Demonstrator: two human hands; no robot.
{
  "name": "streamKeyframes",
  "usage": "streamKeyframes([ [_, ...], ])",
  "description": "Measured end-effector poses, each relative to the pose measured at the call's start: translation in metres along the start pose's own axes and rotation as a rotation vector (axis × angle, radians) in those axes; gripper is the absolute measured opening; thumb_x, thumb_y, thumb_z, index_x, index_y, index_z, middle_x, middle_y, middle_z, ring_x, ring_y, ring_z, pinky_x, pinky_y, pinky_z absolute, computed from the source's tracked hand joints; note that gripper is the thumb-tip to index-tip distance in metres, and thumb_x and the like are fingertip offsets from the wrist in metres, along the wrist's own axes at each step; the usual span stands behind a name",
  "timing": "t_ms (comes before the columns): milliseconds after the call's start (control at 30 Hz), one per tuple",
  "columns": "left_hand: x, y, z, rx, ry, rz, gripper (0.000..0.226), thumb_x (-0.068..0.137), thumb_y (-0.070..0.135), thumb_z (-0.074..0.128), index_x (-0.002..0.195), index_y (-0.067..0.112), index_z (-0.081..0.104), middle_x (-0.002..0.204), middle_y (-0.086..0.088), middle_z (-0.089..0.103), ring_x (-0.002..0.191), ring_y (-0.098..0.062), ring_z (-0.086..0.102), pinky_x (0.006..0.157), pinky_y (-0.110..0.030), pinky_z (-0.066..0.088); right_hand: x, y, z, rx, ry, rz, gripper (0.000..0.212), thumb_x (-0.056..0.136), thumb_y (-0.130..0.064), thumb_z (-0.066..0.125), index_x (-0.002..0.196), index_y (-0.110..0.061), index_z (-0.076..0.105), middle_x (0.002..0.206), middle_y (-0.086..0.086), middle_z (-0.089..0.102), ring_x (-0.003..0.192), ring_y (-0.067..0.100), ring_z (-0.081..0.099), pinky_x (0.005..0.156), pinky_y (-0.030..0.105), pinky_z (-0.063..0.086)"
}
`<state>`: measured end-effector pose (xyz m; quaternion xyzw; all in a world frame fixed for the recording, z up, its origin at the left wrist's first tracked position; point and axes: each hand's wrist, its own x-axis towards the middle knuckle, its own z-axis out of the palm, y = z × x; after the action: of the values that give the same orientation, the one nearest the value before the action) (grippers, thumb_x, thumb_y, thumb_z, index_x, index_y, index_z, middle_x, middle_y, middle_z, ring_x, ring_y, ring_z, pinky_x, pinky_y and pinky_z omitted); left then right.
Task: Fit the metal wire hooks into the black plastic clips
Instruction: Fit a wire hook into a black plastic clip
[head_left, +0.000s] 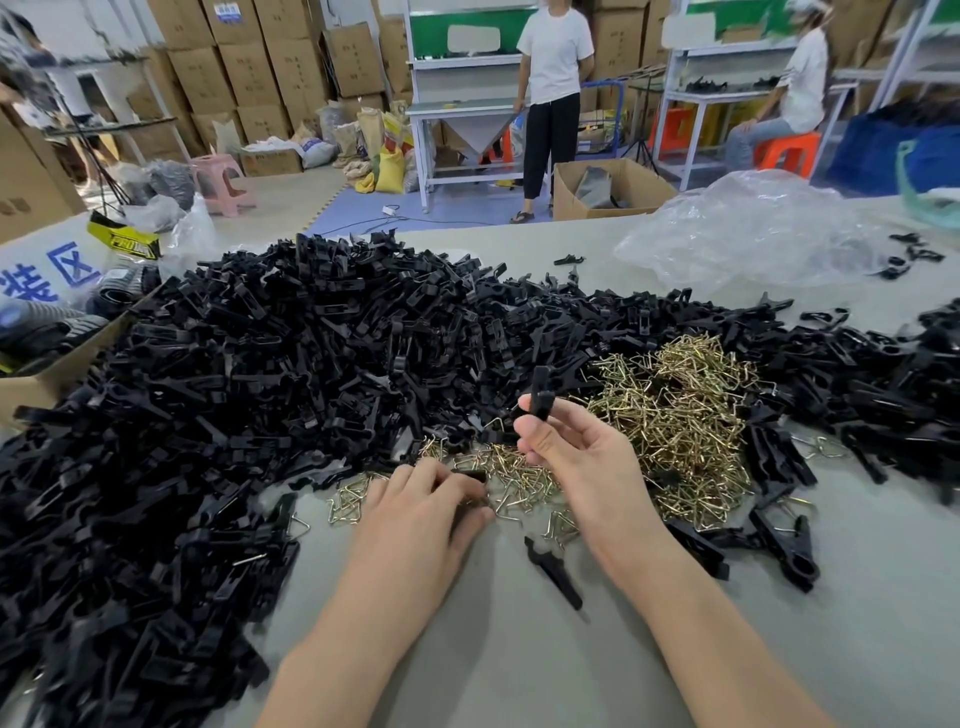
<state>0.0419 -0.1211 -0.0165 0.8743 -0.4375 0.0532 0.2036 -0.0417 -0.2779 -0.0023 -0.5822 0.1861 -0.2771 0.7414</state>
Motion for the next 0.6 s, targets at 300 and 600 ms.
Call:
streamKeyframes([
  [300, 0.001, 0.007, -0.002, -0.356, 0.227, -0.091, 0.008, 0.098, 0.033, 0.055, 0.092, 0.033, 0.061, 0.088, 0.019, 0.06, 0.09, -0.004, 0.055, 0.078, -0.017, 0.041, -0.003, 0.002, 0.004, -0.147, -0.109, -0.101, 0.034, 0.086, -0.006, 0.075, 0.101, -0.037, 0.075, 0.099, -0.012, 0.077, 0.093, -0.001, 0.07, 0.085, 0.014, 0.051],
  [600, 0.003, 0.01, -0.004, -0.813, 0.235, -0.261, 0.024, 0.103, 0.018, 0.054, 0.105, 0.039, 0.066, 0.078, 0.011, 0.073, 0.075, -0.004, 0.068, 0.071, -0.017, 0.052, -0.011, -0.001, 0.013, -0.074, -0.282, 0.007, 0.026, 0.082, -0.021, 0.075, 0.099, -0.04, 0.08, 0.103, -0.003, 0.078, 0.094, 0.01, 0.072, 0.089, 0.025, 0.058],
])
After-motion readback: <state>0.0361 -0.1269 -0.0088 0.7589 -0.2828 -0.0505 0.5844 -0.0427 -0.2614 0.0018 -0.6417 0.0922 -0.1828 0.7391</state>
